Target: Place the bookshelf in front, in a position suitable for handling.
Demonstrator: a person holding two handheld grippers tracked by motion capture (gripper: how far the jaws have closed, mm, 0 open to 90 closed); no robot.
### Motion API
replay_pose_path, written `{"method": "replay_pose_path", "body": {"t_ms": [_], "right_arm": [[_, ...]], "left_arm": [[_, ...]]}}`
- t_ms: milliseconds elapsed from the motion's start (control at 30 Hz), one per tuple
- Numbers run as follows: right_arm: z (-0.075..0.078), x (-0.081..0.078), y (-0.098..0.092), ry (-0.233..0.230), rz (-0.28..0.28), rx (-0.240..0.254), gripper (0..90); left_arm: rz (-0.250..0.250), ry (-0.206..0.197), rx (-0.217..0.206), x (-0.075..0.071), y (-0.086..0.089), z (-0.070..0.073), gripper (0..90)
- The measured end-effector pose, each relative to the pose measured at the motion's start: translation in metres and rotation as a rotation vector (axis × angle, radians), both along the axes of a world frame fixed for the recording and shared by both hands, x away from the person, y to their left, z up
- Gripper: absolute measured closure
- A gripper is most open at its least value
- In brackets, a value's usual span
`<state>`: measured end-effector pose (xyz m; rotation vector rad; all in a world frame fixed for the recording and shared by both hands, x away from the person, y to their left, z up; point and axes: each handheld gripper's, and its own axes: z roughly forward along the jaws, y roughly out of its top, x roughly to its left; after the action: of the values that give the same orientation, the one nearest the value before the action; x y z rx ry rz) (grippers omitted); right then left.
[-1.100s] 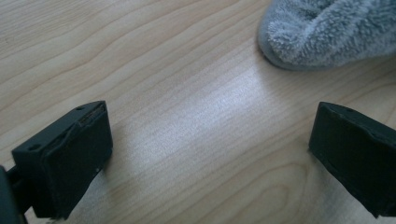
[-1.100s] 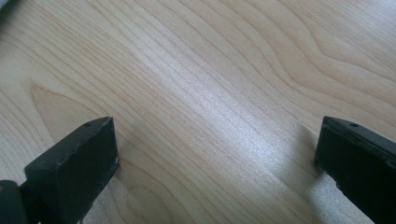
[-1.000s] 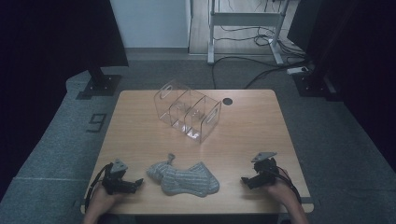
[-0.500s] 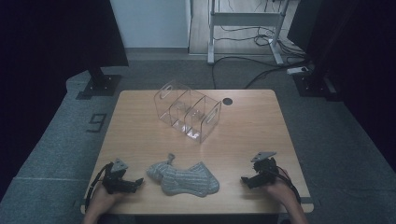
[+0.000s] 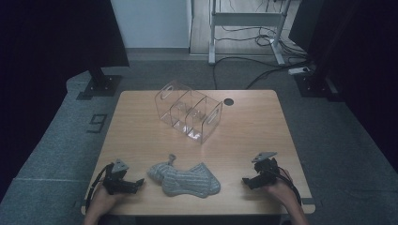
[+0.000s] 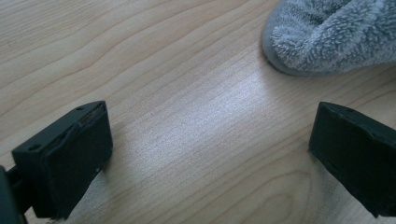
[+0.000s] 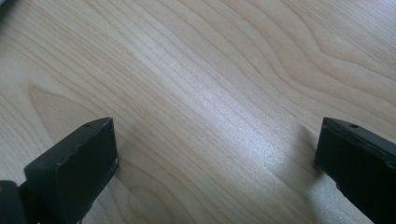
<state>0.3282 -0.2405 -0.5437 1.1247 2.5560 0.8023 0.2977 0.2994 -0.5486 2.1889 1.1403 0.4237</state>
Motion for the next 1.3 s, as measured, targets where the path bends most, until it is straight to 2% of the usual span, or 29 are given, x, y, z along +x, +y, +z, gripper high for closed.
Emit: {"method": "replay_pose_path", "body": {"t_ms": [67, 233, 533, 667, 933, 1300], "right_arm": [[0.001, -0.001, 0.001, 0.001, 0.003, -0.006, 0.0], [0.011, -0.004, 0.002, -0.044, 0.003, 0.017, 0.0], [0.021, -0.009, 0.006, -0.091, 0.025, 0.036, 0.0], [0.023, -0.010, 0.007, -0.095, 0.032, 0.039, 0.0], [0.029, -0.012, 0.011, -0.103, 0.058, 0.095, 0.0], [0.037, -0.014, 0.026, -0.117, 0.108, 0.104, 0.0]], "left_arm": [[0.001, 0.000, -0.001, 0.000, 0.000, 0.000, 0.0], [0.000, 0.000, -0.001, 0.000, 0.000, 0.000, 0.0], [0.000, 0.000, -0.001, 0.000, 0.000, 0.000, 0.0], [0.000, 0.000, -0.001, 0.000, 0.000, 0.000, 0.0], [-0.001, 0.000, -0.001, 0.000, 0.000, 0.000, 0.0], [0.000, -0.002, -0.003, 0.001, 0.000, 0.000, 0.0]]}}
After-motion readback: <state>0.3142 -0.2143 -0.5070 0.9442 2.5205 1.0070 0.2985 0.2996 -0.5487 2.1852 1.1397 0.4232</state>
